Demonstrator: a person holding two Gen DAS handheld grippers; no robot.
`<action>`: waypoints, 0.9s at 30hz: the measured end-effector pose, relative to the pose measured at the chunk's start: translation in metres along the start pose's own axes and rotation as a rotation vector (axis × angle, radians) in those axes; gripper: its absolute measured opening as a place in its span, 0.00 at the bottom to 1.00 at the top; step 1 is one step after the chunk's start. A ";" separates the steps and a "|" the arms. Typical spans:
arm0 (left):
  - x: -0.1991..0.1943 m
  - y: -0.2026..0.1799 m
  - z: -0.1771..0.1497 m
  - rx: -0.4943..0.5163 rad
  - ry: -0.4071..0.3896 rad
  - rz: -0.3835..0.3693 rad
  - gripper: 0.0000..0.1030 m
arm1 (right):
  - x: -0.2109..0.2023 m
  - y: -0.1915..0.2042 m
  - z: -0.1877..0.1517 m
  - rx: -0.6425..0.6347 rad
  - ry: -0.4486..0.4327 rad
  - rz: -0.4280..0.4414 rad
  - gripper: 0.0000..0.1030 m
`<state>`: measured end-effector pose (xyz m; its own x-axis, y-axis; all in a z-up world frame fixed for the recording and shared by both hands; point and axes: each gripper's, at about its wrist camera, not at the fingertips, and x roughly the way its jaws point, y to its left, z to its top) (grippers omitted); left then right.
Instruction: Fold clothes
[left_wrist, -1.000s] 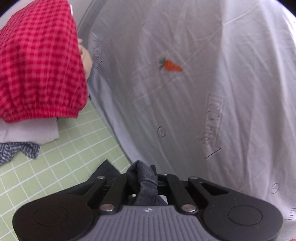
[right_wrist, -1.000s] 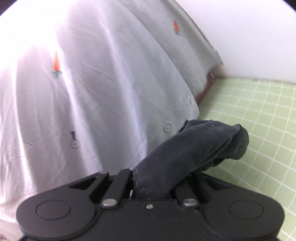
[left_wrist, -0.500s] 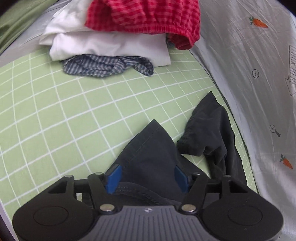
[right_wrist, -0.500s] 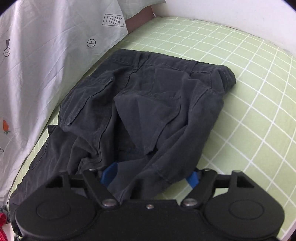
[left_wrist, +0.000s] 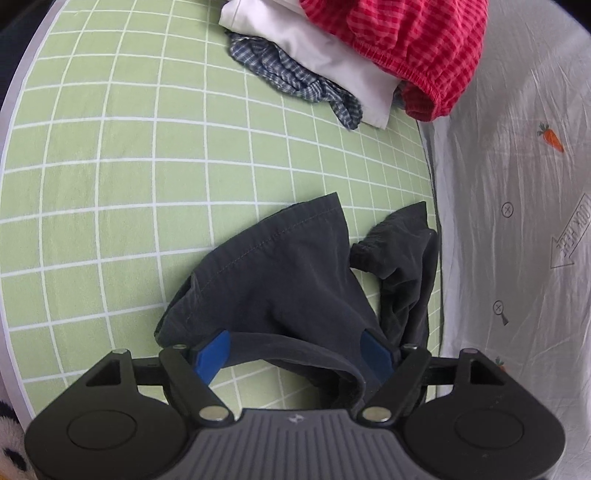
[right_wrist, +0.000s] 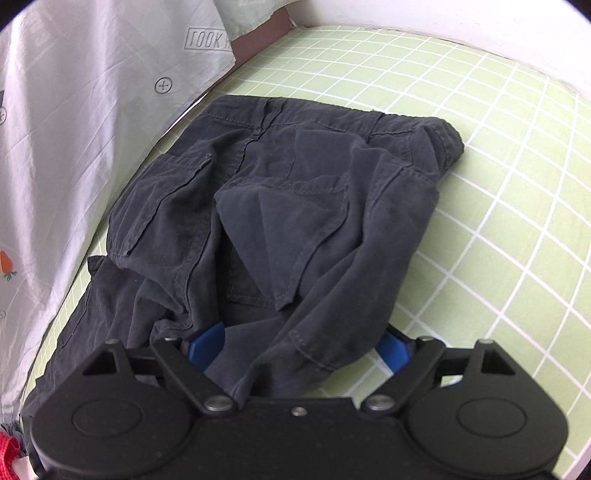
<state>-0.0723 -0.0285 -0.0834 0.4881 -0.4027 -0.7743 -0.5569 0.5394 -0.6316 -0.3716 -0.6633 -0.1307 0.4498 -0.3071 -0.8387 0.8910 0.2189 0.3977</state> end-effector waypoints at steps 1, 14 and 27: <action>-0.002 -0.001 0.001 -0.016 -0.002 -0.015 0.76 | 0.000 -0.002 0.000 0.012 0.003 0.002 0.86; 0.044 -0.021 -0.026 -0.040 0.125 -0.070 0.76 | 0.009 -0.010 0.005 0.106 0.003 -0.020 0.86; 0.089 -0.024 -0.013 -0.038 0.134 0.038 0.38 | 0.022 -0.014 0.027 0.181 -0.026 -0.081 0.84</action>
<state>-0.0240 -0.0867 -0.1371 0.3733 -0.4791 -0.7944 -0.5998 0.5286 -0.6007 -0.3725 -0.6983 -0.1448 0.3758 -0.3417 -0.8614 0.9196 0.0228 0.3922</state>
